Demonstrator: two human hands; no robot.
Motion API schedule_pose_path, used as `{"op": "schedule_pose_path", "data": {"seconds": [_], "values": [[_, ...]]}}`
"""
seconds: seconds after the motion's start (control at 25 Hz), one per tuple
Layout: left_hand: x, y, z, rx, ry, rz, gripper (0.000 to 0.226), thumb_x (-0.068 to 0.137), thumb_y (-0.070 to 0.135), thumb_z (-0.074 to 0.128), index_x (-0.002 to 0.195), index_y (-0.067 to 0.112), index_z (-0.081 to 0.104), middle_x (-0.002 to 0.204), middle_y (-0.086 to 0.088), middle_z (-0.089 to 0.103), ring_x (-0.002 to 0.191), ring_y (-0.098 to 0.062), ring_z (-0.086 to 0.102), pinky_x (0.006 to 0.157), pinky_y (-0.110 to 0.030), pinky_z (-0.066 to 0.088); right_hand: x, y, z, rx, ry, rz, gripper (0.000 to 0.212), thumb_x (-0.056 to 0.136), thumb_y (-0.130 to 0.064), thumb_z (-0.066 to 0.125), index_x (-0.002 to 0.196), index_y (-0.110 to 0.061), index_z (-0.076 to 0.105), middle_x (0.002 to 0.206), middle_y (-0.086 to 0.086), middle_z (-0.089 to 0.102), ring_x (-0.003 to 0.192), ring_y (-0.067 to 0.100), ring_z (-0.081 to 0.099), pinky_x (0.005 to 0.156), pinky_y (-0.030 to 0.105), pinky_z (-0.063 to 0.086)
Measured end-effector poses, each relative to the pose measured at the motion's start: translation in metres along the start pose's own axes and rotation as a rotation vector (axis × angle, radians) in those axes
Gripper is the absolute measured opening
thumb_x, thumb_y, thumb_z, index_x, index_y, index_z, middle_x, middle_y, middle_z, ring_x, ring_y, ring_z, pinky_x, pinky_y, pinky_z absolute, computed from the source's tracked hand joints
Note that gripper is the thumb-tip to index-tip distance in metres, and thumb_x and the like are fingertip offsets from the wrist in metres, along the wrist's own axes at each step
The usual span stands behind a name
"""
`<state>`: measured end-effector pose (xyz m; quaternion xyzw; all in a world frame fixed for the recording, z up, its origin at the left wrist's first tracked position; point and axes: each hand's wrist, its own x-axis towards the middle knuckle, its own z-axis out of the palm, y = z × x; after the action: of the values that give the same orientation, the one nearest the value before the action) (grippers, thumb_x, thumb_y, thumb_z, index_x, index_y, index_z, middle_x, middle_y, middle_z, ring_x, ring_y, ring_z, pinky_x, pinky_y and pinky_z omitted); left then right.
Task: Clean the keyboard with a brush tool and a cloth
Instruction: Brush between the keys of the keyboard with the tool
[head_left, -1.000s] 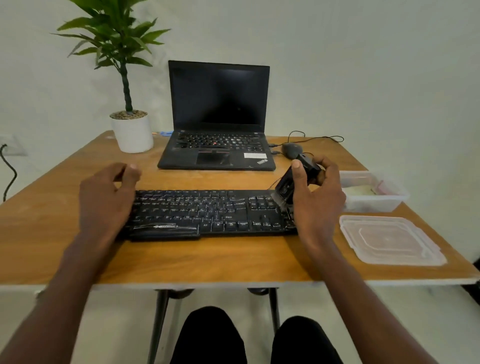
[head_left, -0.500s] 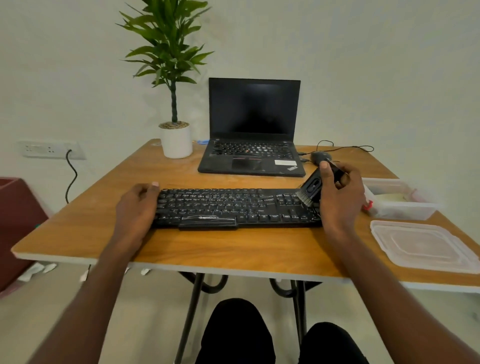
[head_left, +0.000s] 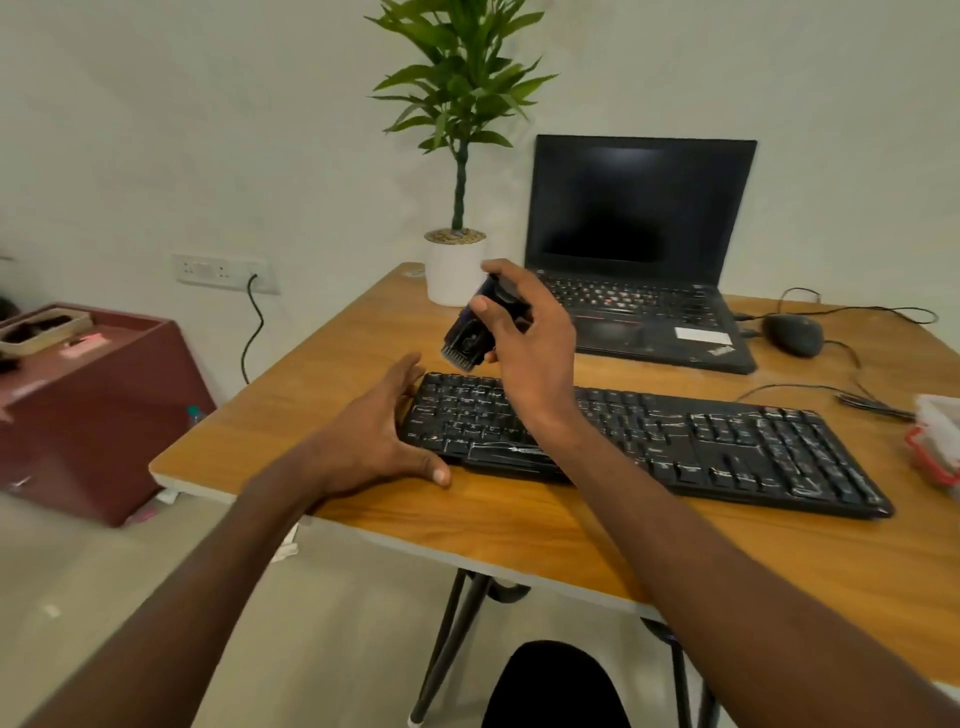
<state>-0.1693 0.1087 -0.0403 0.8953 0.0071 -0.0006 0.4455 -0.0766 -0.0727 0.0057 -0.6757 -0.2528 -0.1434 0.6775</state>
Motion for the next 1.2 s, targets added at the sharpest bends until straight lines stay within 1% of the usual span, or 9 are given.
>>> {"op": "schedule_pose_path", "data": {"seconds": [0.08,0.16,0.24,0.44,0.52,0.72,0.92,1.08,1.2], "values": [[0.002,0.0,0.0,-0.033,-0.003,0.021,0.159,0.043,0.059,0.104,0.168,0.034,0.008,0.166,0.019,0.031,0.148,0.001,0.037,0.119,-0.019,0.034,0.006,0.009,0.015,-0.037,-0.046,-0.012,0.036,0.098,-0.019,0.07,0.131,-0.034,0.067,0.111,-0.027,0.064,0.11,-0.002,0.063,0.093,0.036,0.06],[0.006,0.005,0.0,-0.042,0.001,0.061,0.139,0.057,0.035,0.105,0.163,0.031,0.016,0.143,0.035,0.037,0.122,0.031,0.043,0.099,0.002,0.035,0.008,0.016,0.021,-0.099,-0.082,-0.029,0.039,0.097,-0.016,0.071,0.132,-0.031,0.065,0.11,-0.025,0.062,0.105,-0.014,0.058,0.092,0.016,0.054],[0.01,0.006,0.0,-0.031,0.006,0.053,0.138,0.06,0.025,0.101,0.166,0.025,0.012,0.13,0.041,0.034,0.102,0.043,0.039,0.088,0.009,0.032,0.008,0.021,0.022,-0.177,-0.122,-0.05,0.041,0.095,-0.016,0.074,0.132,-0.032,0.065,0.109,-0.026,0.062,0.103,-0.015,0.058,0.091,0.01,0.05],[0.01,0.005,0.0,-0.064,0.02,0.035,0.144,0.063,0.029,0.101,0.169,0.026,0.004,0.149,0.027,0.035,0.117,0.024,0.041,0.088,0.006,0.036,0.002,0.024,0.024,-0.217,-0.17,-0.129,0.043,0.097,-0.019,0.069,0.137,-0.035,0.065,0.12,-0.008,0.07,0.113,0.005,0.063,0.098,0.027,0.054],[0.01,0.004,0.0,-0.048,0.033,0.049,0.141,0.066,0.026,0.101,0.169,0.026,0.004,0.15,0.025,0.038,0.116,0.026,0.043,0.088,0.006,0.037,-0.001,0.025,0.025,-0.224,-0.188,-0.159,0.043,0.098,-0.019,0.067,0.138,-0.034,0.065,0.117,-0.006,0.07,0.11,0.007,0.063,0.097,0.032,0.055],[0.009,0.007,0.0,-0.038,0.037,0.034,0.143,0.064,0.033,0.1,0.169,0.031,0.003,0.166,0.012,0.032,0.137,0.007,0.036,0.095,-0.001,0.035,0.0,0.025,0.022,-0.293,-0.205,-0.198,0.042,0.099,-0.021,0.068,0.139,-0.033,0.065,0.114,-0.003,0.07,0.107,0.008,0.063,0.093,0.029,0.055],[0.009,0.008,0.004,-0.089,0.061,0.023,0.119,0.071,0.009,0.096,0.155,0.039,0.017,0.126,0.036,0.046,0.106,0.035,0.048,0.086,0.002,0.043,-0.004,0.025,0.021,-0.292,-0.207,-0.232,0.041,0.1,-0.02,0.067,0.14,-0.029,0.064,0.118,-0.003,0.069,0.109,0.007,0.061,0.091,0.02,0.053],[0.013,-0.004,0.002,-0.069,0.038,0.004,0.148,0.054,0.044,0.106,0.166,0.039,0.01,0.145,0.046,0.043,0.141,0.01,0.044,0.118,-0.031,0.042,-0.002,0.03,0.018,-0.183,-0.149,-0.196,0.04,0.1,-0.016,0.067,0.14,-0.023,0.065,0.114,0.0,0.068,0.106,0.012,0.064,0.084,0.038,0.059],[0.011,-0.001,0.001,-0.023,0.048,-0.023,0.158,0.043,0.068,0.103,0.165,0.047,0.005,0.162,0.029,0.032,0.153,-0.007,0.033,0.125,-0.049,0.035,-0.003,0.027,0.013,-0.091,-0.096,-0.093,0.039,0.1,-0.015,0.068,0.138,-0.021,0.067,0.113,-0.002,0.068,0.106,0.014,0.065,0.083,0.043,0.061]]}}
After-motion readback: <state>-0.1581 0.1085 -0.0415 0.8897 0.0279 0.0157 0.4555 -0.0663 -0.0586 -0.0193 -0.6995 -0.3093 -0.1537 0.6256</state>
